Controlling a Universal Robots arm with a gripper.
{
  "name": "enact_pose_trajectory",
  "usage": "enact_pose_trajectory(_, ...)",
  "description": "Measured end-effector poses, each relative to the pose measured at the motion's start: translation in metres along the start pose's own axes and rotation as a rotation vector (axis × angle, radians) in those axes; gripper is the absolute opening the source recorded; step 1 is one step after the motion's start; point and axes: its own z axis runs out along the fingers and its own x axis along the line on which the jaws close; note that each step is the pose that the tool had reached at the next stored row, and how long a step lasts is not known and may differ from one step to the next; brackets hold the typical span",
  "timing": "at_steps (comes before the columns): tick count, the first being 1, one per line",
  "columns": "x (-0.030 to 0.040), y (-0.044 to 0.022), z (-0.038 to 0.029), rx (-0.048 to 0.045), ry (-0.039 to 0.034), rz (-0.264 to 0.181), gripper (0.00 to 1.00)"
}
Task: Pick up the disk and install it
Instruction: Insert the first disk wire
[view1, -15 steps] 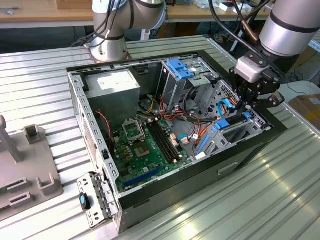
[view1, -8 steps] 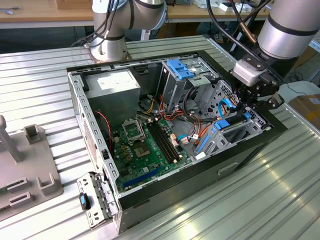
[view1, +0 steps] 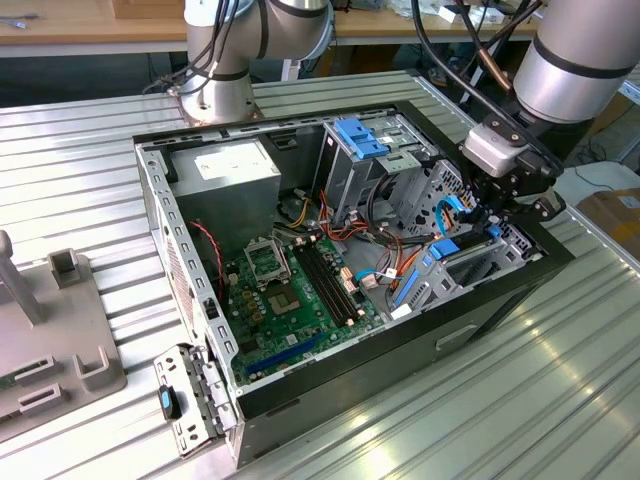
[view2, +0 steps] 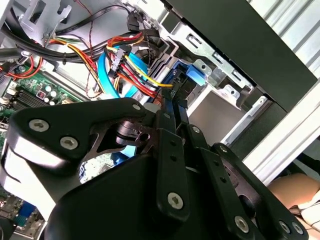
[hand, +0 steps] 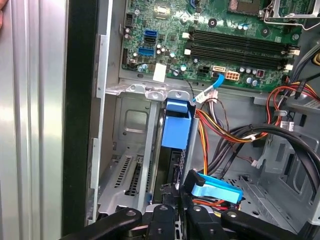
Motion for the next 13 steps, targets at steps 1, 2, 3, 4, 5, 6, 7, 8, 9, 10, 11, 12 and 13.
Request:
enact_pose_trajectory(1,0.0013,0.0002,0.0001,0.0,-0.0001,0.0,0.16)
enact_pose_trajectory(2,0.002,0.0003,0.0002,0.0,0.0,0.0,0.16)
enact_pose_trajectory(3,0.0022,0.0003,0.0003,0.0,-0.0002,0.0,0.16)
enact_pose_trajectory(4,0.0024,0.0004,0.0003,0.0,0.0,0.0,0.16)
enact_pose_trajectory(5,0.0024,0.0004,0.0006,0.0,0.0001,0.001,0.16)
enact_pose_trajectory(6,0.0025,0.0005,0.0011,-0.0005,0.0035,0.018,0.16)
enact_pose_trajectory(7,0.0025,0.0005,0.0012,-0.0007,0.0047,0.024,0.16)
enact_pose_trajectory(8,0.0025,0.0005,0.0011,-0.0007,0.0051,0.025,0.16)
enact_pose_trajectory(9,0.0016,0.0007,0.001,-0.0007,0.005,0.025,0.16)
enact_pose_trajectory(10,0.0015,0.0009,0.0011,-0.0007,0.0049,0.025,0.16)
enact_pose_trajectory(11,0.0015,0.0009,0.0011,-0.0007,0.0051,0.025,0.16)
enact_pose_trajectory(12,0.0014,0.0011,0.0021,-0.0007,0.0049,0.025,0.16)
enact_pose_trajectory(13,0.0014,0.0013,0.0029,-0.0007,0.0051,0.025,0.16)
